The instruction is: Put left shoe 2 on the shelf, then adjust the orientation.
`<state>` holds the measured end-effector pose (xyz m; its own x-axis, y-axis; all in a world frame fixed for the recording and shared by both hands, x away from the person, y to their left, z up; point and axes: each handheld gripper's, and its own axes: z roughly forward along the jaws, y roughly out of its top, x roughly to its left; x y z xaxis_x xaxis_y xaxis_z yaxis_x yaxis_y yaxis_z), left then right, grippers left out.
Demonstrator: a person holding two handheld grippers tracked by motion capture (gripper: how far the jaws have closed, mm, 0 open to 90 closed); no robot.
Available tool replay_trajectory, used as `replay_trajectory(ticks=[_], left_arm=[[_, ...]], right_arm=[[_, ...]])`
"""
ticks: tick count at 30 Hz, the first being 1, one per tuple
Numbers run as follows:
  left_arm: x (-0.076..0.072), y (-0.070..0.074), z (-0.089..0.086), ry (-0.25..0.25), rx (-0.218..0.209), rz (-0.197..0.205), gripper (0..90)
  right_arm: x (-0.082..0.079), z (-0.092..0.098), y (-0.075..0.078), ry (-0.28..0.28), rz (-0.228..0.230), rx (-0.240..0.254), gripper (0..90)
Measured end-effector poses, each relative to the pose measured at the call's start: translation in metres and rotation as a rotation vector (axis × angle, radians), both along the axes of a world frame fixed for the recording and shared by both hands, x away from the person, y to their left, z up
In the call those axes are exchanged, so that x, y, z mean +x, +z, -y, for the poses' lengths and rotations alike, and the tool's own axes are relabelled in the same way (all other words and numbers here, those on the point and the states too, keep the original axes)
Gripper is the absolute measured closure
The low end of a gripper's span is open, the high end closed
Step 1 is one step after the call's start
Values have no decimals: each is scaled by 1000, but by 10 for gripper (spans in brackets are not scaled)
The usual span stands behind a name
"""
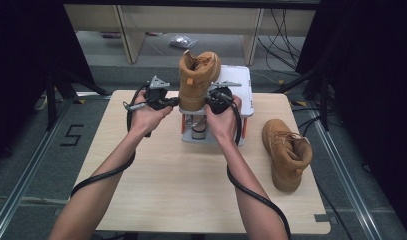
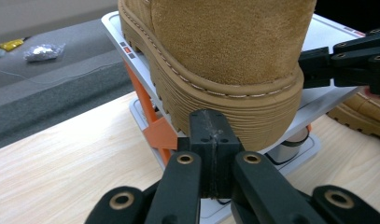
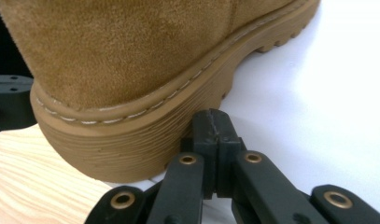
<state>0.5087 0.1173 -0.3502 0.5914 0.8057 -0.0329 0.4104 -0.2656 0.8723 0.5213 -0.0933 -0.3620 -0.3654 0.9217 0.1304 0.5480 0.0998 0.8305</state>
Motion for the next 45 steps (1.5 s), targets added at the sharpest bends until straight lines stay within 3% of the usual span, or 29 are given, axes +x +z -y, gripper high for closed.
replay_trajectory(ticks=[3, 6, 11, 15, 18, 23, 27, 28, 33, 41, 44, 45], left_arm=[[-1, 1, 7, -10, -3, -1, 900], [-2, 4, 14, -17, 61, 4, 900], [-1, 2, 14, -11, 16, -12, 900], [-1, 2, 12, -19, 12, -13, 900], [-1, 1, 8, -15, 4, 12, 871], [-10, 5, -7, 21, 24, 59, 779], [-20, 4, -20, 29, 16, 69, 724], [-24, 3, -26, 30, 39, 71, 706], [-35, -4, -49, 57, 67, 89, 636], [-49, -21, -71, 77, 67, 59, 550], [-54, -29, -75, 80, 63, 50, 526], [-55, -30, -77, 79, 67, 47, 522]], right_arm=[[1, 4, 1, -15, -1, -12, 900], [2, 7, 1, -33, -4, -7, 900], [3, 9, 1, -30, -1, -13, 900], [4, 10, 0, -23, 8, -17, 900], [2, 13, 2, -15, -13, 3, 889], [-6, 23, 13, -34, 24, -28, 789], [-14, 38, 21, -52, 20, -35, 724], [-16, 42, 23, -53, 20, -38, 707], [-28, 70, 28, -82, 12, -45, 654], [-44, 118, 29, -136, -30, -51, 615], [-52, 137, 28, -145, -54, -60, 605], [-57, 143, 28, -174, -79, -45, 603]])
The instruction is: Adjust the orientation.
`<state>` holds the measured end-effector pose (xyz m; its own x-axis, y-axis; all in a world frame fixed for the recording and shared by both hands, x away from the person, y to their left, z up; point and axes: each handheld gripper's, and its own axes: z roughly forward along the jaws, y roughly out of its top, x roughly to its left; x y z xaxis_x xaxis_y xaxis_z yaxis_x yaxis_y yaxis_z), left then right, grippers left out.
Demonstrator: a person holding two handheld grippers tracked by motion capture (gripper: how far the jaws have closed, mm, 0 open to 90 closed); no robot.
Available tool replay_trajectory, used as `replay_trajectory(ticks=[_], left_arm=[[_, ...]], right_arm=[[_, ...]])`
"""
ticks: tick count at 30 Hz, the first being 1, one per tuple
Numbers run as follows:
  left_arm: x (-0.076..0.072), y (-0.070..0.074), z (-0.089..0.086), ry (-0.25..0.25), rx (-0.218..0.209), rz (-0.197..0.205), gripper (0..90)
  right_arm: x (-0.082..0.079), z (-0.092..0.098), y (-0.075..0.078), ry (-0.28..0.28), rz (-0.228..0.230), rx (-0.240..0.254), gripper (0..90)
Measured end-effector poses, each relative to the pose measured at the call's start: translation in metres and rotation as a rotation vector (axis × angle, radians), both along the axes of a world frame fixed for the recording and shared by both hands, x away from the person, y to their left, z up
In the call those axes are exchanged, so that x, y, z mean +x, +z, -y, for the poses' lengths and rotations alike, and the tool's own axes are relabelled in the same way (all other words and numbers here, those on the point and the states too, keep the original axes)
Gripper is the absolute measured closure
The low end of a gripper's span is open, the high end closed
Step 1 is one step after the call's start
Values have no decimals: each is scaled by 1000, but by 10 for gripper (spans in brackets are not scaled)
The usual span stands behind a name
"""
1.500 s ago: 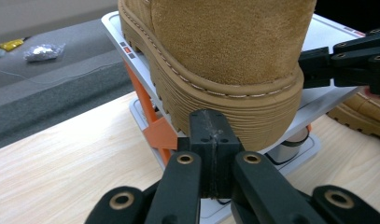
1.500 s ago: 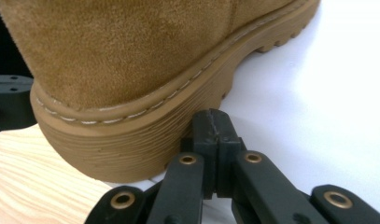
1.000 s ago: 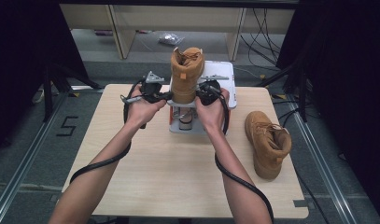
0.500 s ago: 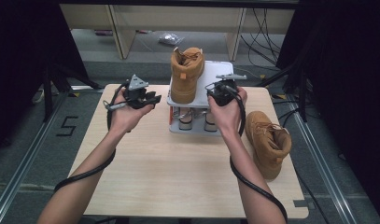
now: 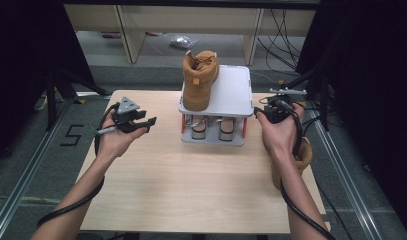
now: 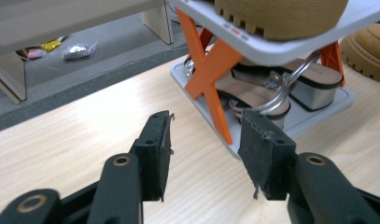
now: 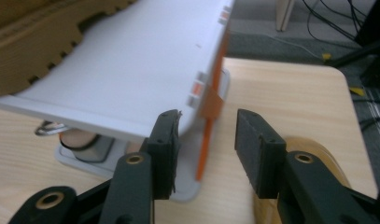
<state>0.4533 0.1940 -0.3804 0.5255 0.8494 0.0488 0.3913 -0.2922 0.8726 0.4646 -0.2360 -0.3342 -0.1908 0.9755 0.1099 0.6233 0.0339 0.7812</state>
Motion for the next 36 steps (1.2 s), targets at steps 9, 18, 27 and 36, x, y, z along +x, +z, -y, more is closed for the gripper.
replay_trajectory(ticks=[9, 18, 27, 36], left_arm=[[-11, -17, -7, 22, -13, -24, 503], [-20, -29, -13, 36, -20, -35, 497], [-22, -36, -13, 38, -20, -50, 492], [-23, -39, -13, 34, -26, -57, 489]], right_arm=[[-20, 55, -5, -73, -73, -14, 586], [-40, 107, -16, -111, -161, -45, 575], [-49, 125, -30, -147, -251, -28, 564], [-40, 117, -47, -187, -399, 39, 673]])
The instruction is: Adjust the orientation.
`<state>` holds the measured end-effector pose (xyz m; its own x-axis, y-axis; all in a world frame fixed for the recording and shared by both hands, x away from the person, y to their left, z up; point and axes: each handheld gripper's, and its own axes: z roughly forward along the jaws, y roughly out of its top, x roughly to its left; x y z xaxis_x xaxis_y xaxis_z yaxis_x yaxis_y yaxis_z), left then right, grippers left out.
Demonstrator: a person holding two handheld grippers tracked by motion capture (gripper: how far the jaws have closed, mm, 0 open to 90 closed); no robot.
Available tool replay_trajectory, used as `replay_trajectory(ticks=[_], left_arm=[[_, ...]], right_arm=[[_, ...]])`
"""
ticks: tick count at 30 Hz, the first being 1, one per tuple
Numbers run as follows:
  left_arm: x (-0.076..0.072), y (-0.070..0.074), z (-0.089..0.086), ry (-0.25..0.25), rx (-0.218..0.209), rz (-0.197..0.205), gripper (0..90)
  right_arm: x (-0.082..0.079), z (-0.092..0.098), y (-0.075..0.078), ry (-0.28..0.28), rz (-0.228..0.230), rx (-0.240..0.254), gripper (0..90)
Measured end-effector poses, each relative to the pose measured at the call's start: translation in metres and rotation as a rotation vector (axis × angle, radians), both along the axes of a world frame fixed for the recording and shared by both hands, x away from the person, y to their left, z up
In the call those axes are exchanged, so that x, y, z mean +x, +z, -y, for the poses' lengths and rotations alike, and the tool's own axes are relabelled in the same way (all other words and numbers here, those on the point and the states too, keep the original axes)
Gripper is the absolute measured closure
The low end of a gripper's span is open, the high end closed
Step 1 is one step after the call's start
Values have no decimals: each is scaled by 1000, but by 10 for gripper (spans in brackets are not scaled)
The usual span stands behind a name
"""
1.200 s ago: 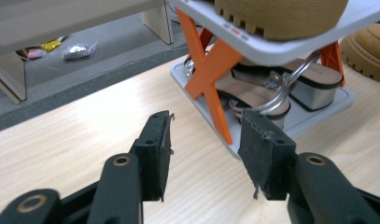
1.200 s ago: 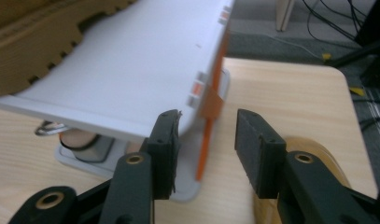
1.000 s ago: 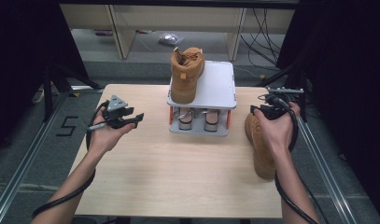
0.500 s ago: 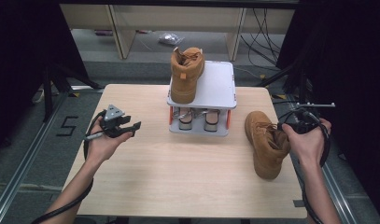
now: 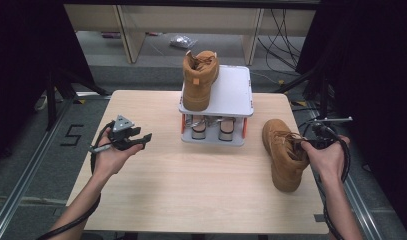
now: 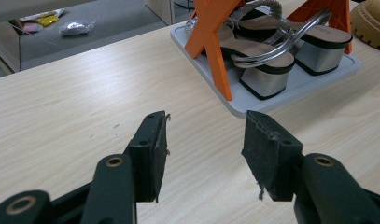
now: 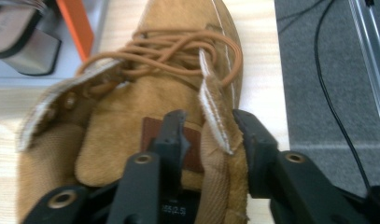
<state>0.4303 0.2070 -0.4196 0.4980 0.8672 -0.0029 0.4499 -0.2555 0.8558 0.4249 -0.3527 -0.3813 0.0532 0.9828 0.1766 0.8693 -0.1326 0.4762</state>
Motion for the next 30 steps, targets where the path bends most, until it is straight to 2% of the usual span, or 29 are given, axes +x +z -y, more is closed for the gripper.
replay_trajectory(ticks=[1, 3, 5, 7, 9, 10, 11, 12, 13, 14, 15, 17, 18, 19, 20, 22, 23, 24, 25, 26, 28, 30], left_arm=[[0, 0, -2, -7, 18, -4, 489], [1, -2, -1, 0, 1, -4, 489], [1, -2, -2, 4, 0, -5, 488], [0, -3, -2, 1, 4, -6, 488], [0, -3, -3, -5, 16, -13, 488], [0, -4, -2, -5, 17, -14, 488], [0, -4, -2, -4, 15, -15, 488], [1, -4, -2, -8, 16, -15, 489], [0, -4, -2, -4, 15, -17, 489], [0, -5, -2, -5, 15, -19, 489], [0, -6, -1, 1, -5, -16, 489], [0, -7, -1, -3, 2, -22, 489], [0, -7, -2, -7, 16, -27, 489], [0, -8, -2, -7, 16, -27, 488], [0, -9, 0, 4, -8, -26, 488], [0, -10, -1, 1, 2, -30, 488], [0, -10, -3, -6, 21, -36, 488], [0, -10, -3, -5, 18, -36, 487], [0, -10, -3, -2, 18, -36, 487], [1, -10, -3, 0, 17, -35, 487], [1, -10, -3, 2, 15, -33, 487], [1, -9, -3, -3, 20, -33, 486]], right_arm=[[2, 3, -2, 29, 3, -16, 689], [4, 1, -3, -9, -35, 3, 707], [7, 4, -6, 21, -43, -18, 717], [9, 3, -6, 0, -71, 10, 728], [11, 5, -6, 12, -73, -4, 736], [12, 3, -5, -7, -95, 20, 737], [13, 6, -5, 17, -93, -3, 740], [14, 4, -5, 5, -105, 14, 744], [15, 7, -5, 40, -103, -7, 749], [15, 7, -5, 35, -100, -12, 755], [16, 7, -5, 44, -112, -12, 762], [17, 8, -5, 46, -122, -7, 776], [17, 5, -4, 5, -138, 14, 784], [17, 5, -4, -6, -131, 24, 793], [18, 5, -3, -18, -154, 35, 801], [17, 7, -3, -15, -137, 51, 816], [16, 9, -3, 3, -133, 46, 821], [16, 10, -3, 2, -134, 68, 824], [16, 8, -2, -36, -148, 84, 825], [15, 13, -4, -4, -119, 84, 827], [15, 13, -3, -40, -135, 126, 831], [14, 16, -4, -43, -124, 148, 834]])
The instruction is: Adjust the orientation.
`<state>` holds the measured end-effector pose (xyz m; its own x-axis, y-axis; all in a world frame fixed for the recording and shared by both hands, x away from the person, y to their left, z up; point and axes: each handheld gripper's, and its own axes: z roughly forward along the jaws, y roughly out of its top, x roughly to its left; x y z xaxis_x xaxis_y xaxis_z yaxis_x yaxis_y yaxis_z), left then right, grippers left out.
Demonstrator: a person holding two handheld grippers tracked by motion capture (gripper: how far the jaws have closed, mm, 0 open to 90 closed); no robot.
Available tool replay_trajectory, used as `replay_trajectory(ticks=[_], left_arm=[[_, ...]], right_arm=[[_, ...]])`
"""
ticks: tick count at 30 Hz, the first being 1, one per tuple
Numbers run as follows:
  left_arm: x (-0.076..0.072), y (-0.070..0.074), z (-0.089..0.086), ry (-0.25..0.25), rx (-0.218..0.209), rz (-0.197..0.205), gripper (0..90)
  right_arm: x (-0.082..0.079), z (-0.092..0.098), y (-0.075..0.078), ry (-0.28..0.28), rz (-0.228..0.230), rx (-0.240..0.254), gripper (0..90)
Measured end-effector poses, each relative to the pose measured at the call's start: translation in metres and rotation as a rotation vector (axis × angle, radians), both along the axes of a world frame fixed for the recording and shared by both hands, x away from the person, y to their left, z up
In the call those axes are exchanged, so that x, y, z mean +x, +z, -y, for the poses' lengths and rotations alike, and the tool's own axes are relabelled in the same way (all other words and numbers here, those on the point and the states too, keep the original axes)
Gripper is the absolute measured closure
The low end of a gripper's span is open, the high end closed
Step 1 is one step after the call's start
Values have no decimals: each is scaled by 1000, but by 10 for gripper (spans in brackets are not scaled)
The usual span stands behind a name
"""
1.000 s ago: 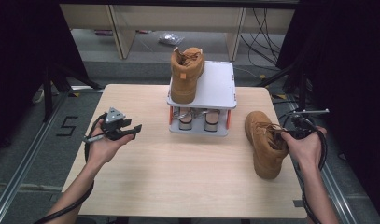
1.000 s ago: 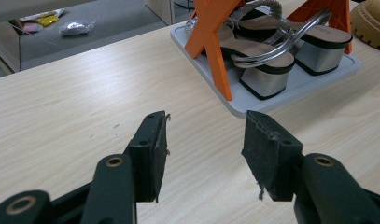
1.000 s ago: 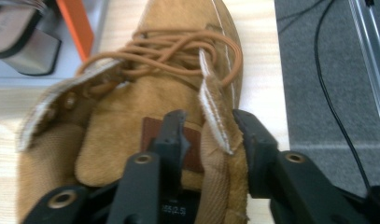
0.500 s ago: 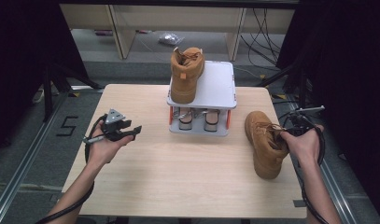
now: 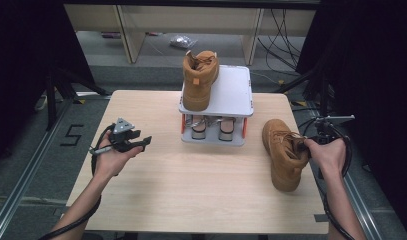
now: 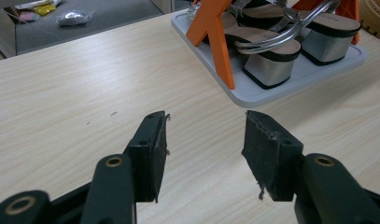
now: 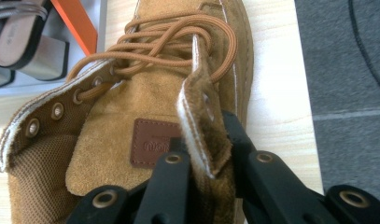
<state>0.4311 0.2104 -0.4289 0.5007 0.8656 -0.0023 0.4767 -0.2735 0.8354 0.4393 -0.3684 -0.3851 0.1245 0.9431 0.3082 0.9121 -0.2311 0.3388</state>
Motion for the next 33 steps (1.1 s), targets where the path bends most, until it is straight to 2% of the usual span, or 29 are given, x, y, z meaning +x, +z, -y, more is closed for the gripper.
replay_trajectory(ticks=[2, 3, 6, 8, 9, 10, 12, 13, 14, 15, 17, 18, 19, 20, 21, 22, 23, 24, 25, 26, 28, 29, 30, 31, 32, 33], left_arm=[[0, 0, 0, 1, -1, 4, 486], [0, 0, -1, -1, -1, 1, 486], [0, -1, -1, 4, -2, 1, 486], [0, -1, -2, 7, -3, 0, 485], [0, -2, -1, 14, -23, 3, 485], [0, -2, -1, 11, -16, 3, 485], [0, -2, -1, 14, -22, 6, 485], [0, -2, -1, 14, -23, 6, 485], [0, -2, -1, 14, -22, 6, 485], [0, -2, -1, 14, -21, 6, 484], [0, -2, -1, 13, -16, 6, 485], [0, -2, -1, 9, -9, 3, 485], [0, -2, -2, 5, 5, -1, 485], [0, -2, -1, 5, 2, 0, 485], [0, -3, 0, 10, -12, 1, 485], [0, -3, 0, 12, -16, 3, 485], [0, -3, 0, 12, -17, 2, 484], [0, -3, 0, 12, -17, 2, 485], [0, -3, 0, 12, -16, 3, 485], [0, -2, -2, 5, 2, 1, 485], [0, -2, -1, 15, -20, 7, 485], [1, -2, -1, 12, -23, 6, 484], [1, -2, -1, 12, -22, 7, 485], [1, -2, -1, 12, -22, 7, 485], [1, -2, -1, 13, -25, 8, 485], [1, -3, -1, 12, -23, 8, 484]], right_arm=[[0, 2, 0, -11, -5, 11, 836], [0, 3, 0, -6, 9, 4, 838], [-1, 6, -2, -1, 35, 41, 841], [-1, 5, 2, -59, 0, 91, 843], [-1, 7, 0, -46, 22, 89, 843], [-1, 10, -1, -25, 34, 82, 844], [-2, 11, -2, -44, 58, 92, 844], [-2, 12, -1, -46, 49, 118, 844], [-2, 10, 1, -88, 26, 151, 845], [-2, 13, 0, -61, 43, 128, 845], [-1, 12, 1, -80, 49, 137, 845], [-3, 15, 0, -41, 61, 117, 844], [-2, 15, 0, -44, 76, 129, 845], [-2, 14, 2, -60, 73, 148, 844], [-2, 15, 3, -70, 59, 147, 845], [-1, 13, 5, -104, 56, 179, 846], [0, 15, 5, -83, 70, 147, 846], [0, 14, 5, -89, 86, 152, 846], [0, 15, 7, -71, 90, 152, 846], [1, 14, 9, -94, 84, 163, 846], [1, 15, 12, -75, 91, 153, 846], [2, 13, 14, -89, 96, 173, 846], [3, 13, 16, -91, 92, 157, 846], [4, 12, 18, -108, 92, 165, 846], [4, 13, 19, -97, 101, 158, 846], [5, 12, 21, -103, 102, 173, 846]])
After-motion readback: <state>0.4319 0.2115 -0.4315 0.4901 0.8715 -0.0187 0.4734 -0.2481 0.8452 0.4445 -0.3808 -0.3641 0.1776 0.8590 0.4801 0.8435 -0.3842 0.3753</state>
